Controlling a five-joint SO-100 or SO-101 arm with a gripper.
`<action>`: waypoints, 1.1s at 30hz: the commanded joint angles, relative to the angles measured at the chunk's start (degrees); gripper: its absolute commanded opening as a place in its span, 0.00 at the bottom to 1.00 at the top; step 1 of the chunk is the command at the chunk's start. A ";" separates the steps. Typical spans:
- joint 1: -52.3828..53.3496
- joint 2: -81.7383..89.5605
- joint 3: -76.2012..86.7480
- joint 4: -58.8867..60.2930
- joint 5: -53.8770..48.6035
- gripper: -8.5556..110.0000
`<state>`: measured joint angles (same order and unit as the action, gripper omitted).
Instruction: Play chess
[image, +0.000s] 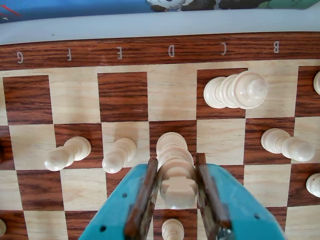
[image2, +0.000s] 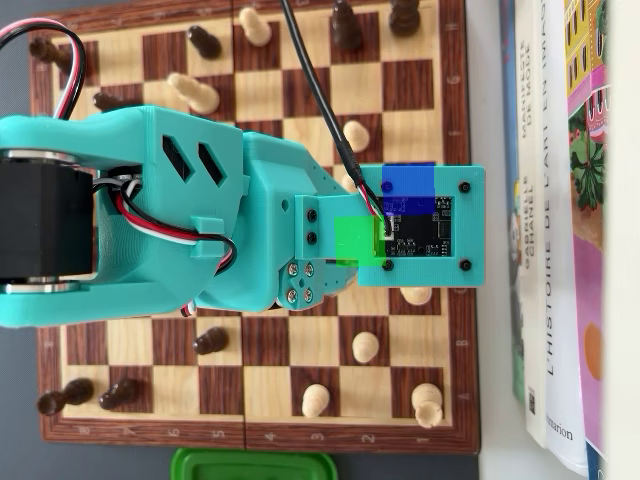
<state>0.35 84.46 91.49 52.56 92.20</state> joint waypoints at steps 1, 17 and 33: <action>0.09 -0.62 -1.49 -0.97 -0.26 0.15; 0.00 -2.99 -2.72 -0.79 -0.26 0.16; -0.26 -2.99 -2.81 -0.70 -0.26 0.21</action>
<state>0.35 80.86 90.62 52.47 92.11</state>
